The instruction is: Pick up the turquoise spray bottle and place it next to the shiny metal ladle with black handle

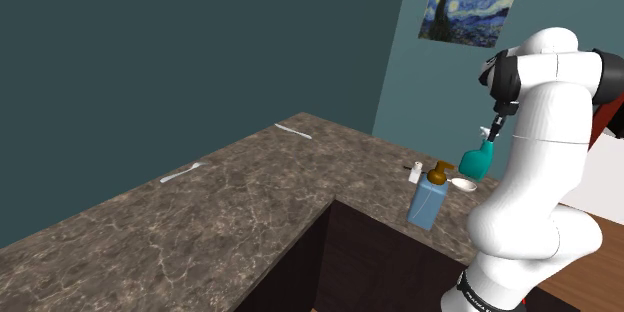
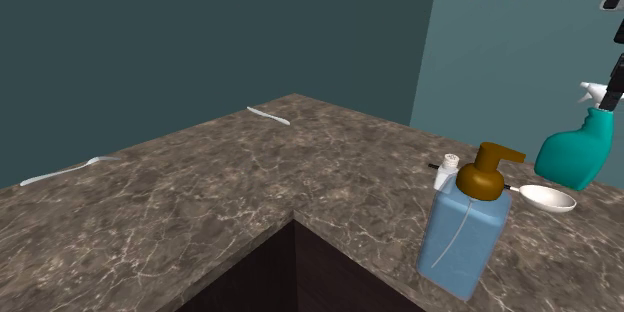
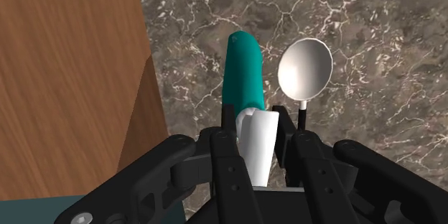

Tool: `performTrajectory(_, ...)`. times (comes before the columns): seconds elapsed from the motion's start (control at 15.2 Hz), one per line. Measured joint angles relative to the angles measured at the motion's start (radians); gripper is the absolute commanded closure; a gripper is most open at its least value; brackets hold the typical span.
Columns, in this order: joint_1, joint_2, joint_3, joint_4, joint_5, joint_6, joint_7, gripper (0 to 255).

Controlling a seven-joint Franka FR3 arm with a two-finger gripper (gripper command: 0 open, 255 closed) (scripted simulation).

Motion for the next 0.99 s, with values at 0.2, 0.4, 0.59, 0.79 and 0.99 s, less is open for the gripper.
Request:
performTrajectory(0.2,-0.002,0.009,0.003,-0.021,0.007,0.028,-0.007,255)
performTrajectory(0.4,-0.003,0.011,0.003,-0.023,0.009,0.032,-0.008,255)
performTrajectory(0.59,-0.003,0.011,0.003,-0.024,0.009,0.033,-0.008,255)
performTrajectory(0.79,-0.003,0.011,0.003,-0.024,0.009,0.033,-0.008,0)
performTrajectory(0.99,-0.003,0.011,0.003,-0.024,0.009,0.033,-0.008,0)
